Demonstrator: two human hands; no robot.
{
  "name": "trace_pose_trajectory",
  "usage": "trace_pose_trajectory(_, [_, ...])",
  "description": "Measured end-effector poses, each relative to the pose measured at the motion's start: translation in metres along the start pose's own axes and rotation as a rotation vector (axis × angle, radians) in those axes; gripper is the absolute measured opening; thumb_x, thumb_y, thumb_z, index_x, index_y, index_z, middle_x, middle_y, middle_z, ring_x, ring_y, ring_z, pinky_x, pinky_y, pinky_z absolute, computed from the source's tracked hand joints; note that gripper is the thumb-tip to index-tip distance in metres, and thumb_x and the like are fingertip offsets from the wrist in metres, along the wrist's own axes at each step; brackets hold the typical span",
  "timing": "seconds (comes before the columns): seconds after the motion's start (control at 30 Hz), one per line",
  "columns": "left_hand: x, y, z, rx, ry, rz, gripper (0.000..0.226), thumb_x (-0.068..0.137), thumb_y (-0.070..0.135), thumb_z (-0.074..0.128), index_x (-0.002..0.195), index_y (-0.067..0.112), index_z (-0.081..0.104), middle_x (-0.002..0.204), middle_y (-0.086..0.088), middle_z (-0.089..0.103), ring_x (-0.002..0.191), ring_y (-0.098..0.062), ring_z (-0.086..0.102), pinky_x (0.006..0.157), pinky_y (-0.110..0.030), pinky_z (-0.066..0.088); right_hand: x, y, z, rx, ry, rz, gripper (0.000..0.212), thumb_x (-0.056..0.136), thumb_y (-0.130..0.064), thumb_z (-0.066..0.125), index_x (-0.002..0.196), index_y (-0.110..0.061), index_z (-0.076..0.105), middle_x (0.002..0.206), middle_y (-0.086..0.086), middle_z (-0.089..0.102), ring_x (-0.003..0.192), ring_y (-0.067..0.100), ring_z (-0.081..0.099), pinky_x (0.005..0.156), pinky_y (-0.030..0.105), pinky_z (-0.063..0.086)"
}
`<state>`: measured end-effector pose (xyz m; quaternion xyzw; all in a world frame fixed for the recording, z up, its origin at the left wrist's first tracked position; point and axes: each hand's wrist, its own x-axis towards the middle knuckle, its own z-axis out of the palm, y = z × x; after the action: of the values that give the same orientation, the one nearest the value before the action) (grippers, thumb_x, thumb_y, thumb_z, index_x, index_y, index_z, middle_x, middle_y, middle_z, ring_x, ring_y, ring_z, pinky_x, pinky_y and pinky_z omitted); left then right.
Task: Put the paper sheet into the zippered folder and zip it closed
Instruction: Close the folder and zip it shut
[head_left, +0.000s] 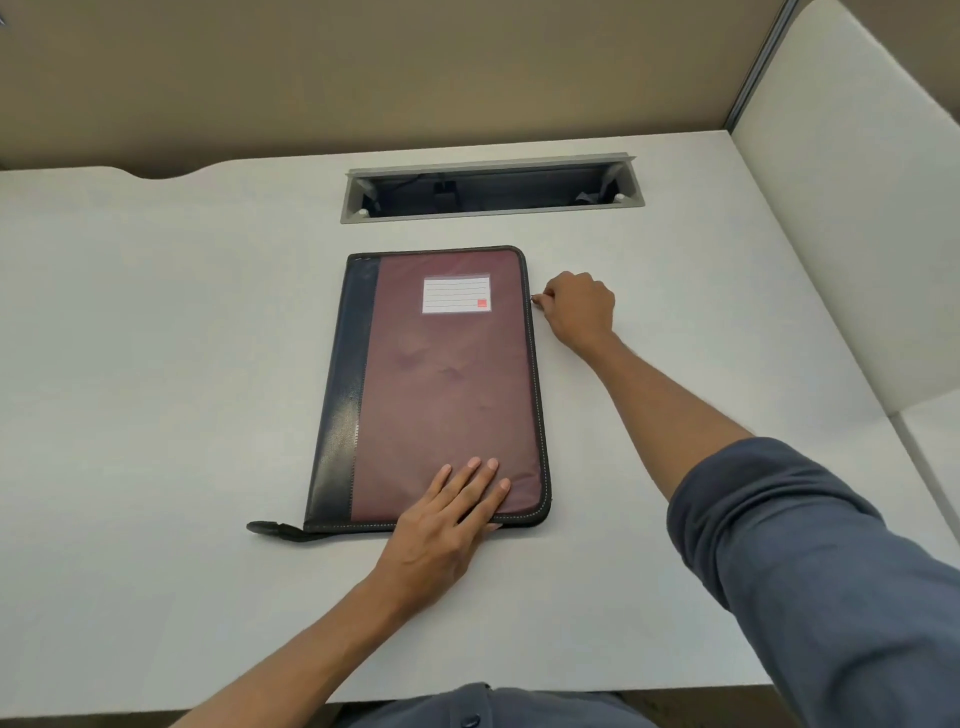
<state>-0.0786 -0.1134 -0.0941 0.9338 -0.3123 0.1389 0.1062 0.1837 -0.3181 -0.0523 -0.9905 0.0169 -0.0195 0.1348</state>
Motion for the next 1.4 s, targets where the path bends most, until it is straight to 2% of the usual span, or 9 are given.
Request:
trace_pose_trajectory(0.27, [0.003, -0.001, -0.002, 0.038, 0.025, 0.029, 0.038, 0.102, 0.027, 0.044, 0.133, 0.011, 0.058, 0.142, -0.010, 0.053, 0.132, -0.028, 0.049, 0.103, -0.044, 0.041, 0.037, -0.005, 0.003, -0.034, 0.022, -0.007, 0.034, 0.095, -0.040, 0.057, 0.090, -0.009, 0.071, 0.083, 0.010, 0.070, 0.065, 0.025, 0.053, 0.060, 0.030, 0.036])
trace_pose_trajectory(0.4, [0.004, -0.001, -0.002, 0.040, 0.009, 0.029, 0.037, 0.100, 0.027, 0.048, 0.132, 0.011, 0.060, 0.142, -0.010, 0.053, 0.132, -0.027, 0.049, 0.102, -0.045, 0.042, 0.050, -0.009, 0.005, -0.026, 0.034, -0.033, 0.034, 0.096, -0.038, 0.055, 0.091, -0.009, 0.071, 0.086, 0.010, 0.071, 0.073, 0.028, 0.063, 0.062, 0.030, 0.040])
trace_pose_trajectory(0.53, [0.008, -0.003, -0.013, -0.021, -0.010, 0.010, 0.038, 0.092, 0.033, 0.060, 0.125, 0.013, 0.065, 0.139, -0.008, 0.056, 0.131, -0.024, 0.051, 0.102, -0.042, 0.044, 0.056, -0.005, 0.010, 0.129, 0.010, -0.043, 0.028, 0.095, -0.035, 0.056, 0.095, -0.012, 0.072, 0.093, 0.007, 0.073, 0.082, 0.026, 0.065, 0.071, 0.035, 0.051])
trace_pose_trajectory(0.67, [0.035, -0.021, -0.024, -0.119, 0.055, 0.031, 0.049, 0.084, 0.052, 0.067, 0.105, 0.008, 0.074, 0.116, -0.006, 0.070, 0.112, -0.022, 0.064, 0.102, -0.044, 0.046, 0.057, 0.005, 0.013, 0.361, -0.019, -0.012, 0.021, 0.093, -0.033, 0.060, 0.099, -0.017, 0.073, 0.100, 0.001, 0.073, 0.089, 0.020, 0.065, 0.071, 0.027, 0.044])
trace_pose_trajectory(0.87, [0.127, -0.076, -0.005, -0.066, 0.127, -0.085, 0.041, 0.089, 0.044, 0.062, 0.100, 0.006, 0.072, 0.107, -0.010, 0.069, 0.107, -0.026, 0.064, 0.111, -0.050, 0.033, 0.055, 0.009, 0.017, 0.480, -0.026, -0.004, 0.020, 0.094, -0.030, 0.059, 0.102, -0.019, 0.073, 0.103, -0.003, 0.072, 0.089, 0.014, 0.063, 0.072, 0.024, 0.039])
trace_pose_trajectory(1.03, [0.221, -0.114, 0.010, -0.011, 0.026, -0.279, 0.054, 0.088, 0.049, 0.051, 0.117, 0.005, 0.061, 0.126, -0.015, 0.058, 0.121, -0.032, 0.052, 0.109, -0.046, 0.031, 0.061, 0.008, 0.016, 0.616, -0.043, 0.017, 0.016, 0.089, -0.029, 0.063, 0.094, -0.021, 0.075, 0.095, -0.006, 0.074, 0.085, 0.012, 0.066, 0.081, 0.033, 0.053])
trace_pose_trajectory(1.13, [0.263, -0.123, 0.018, 0.027, -0.033, -0.322, 0.057, 0.086, 0.052, 0.048, 0.121, 0.008, 0.058, 0.128, -0.011, 0.056, 0.122, -0.029, 0.048, 0.107, -0.044, 0.031, 0.064, 0.010, 0.017, 0.740, -0.046, 0.025, 0.014, 0.087, -0.024, 0.068, 0.095, -0.016, 0.077, 0.092, -0.002, 0.076, 0.086, 0.013, 0.069, 0.086, 0.037, 0.055])
trace_pose_trajectory(1.3, [0.298, -0.135, 0.035, -0.018, -0.159, -0.412, 0.056, 0.086, 0.043, 0.050, 0.131, 0.009, 0.051, 0.137, -0.012, 0.051, 0.131, -0.028, 0.041, 0.110, -0.044, 0.026, 0.065, 0.007, 0.017, 0.939, -0.030, 0.142, 0.015, 0.080, -0.018, 0.075, 0.094, -0.014, 0.076, 0.085, 0.002, 0.075, 0.082, 0.014, 0.072, 0.083, 0.028, 0.056])
trace_pose_trajectory(1.4, [0.310, -0.141, 0.040, -0.041, -0.182, -0.432, 0.049, 0.084, 0.043, 0.052, 0.121, 0.011, 0.060, 0.123, -0.011, 0.061, 0.119, -0.029, 0.051, 0.103, -0.042, 0.032, 0.065, 0.007, 0.016, 1.004, -0.029, 0.186, 0.019, 0.078, -0.019, 0.077, 0.096, -0.014, 0.073, 0.082, 0.003, 0.076, 0.077, 0.011, 0.072, 0.078, 0.020, 0.053])
